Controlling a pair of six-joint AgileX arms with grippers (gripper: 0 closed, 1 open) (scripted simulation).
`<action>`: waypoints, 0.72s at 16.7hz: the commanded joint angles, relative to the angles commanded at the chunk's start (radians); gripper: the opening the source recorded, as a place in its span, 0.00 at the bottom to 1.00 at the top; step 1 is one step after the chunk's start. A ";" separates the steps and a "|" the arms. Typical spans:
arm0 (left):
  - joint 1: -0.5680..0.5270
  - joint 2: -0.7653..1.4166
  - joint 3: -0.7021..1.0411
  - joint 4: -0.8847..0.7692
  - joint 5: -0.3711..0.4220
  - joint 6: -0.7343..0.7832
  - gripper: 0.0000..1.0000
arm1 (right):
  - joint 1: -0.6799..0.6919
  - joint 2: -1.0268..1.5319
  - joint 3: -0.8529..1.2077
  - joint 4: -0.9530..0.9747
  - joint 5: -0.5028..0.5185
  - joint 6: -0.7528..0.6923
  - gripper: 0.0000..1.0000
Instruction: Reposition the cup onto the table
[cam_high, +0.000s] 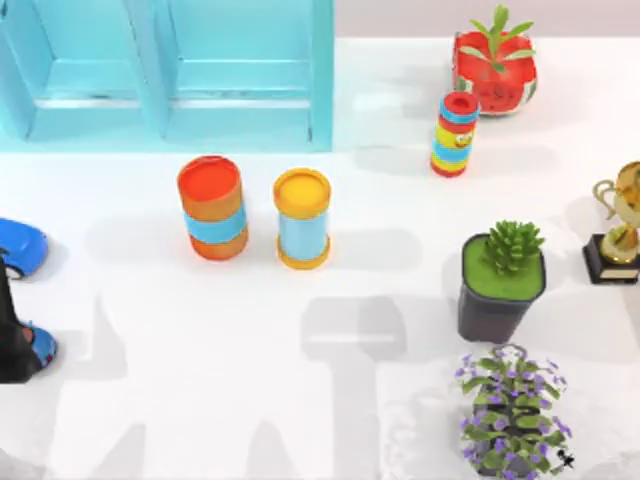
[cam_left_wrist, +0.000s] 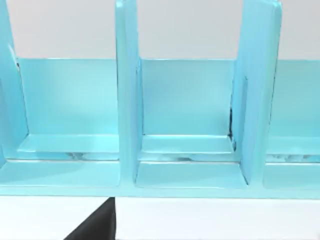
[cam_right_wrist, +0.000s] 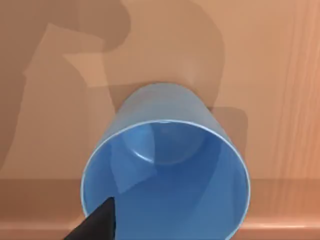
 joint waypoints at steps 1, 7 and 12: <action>0.000 0.000 0.000 0.000 0.000 0.000 1.00 | 0.001 0.010 -0.029 0.040 0.000 0.001 1.00; 0.000 0.000 0.000 0.000 0.000 0.000 1.00 | 0.000 0.056 -0.146 0.202 0.000 0.001 1.00; 0.000 0.000 0.000 0.000 0.000 0.000 1.00 | 0.000 0.056 -0.146 0.203 0.000 0.001 0.92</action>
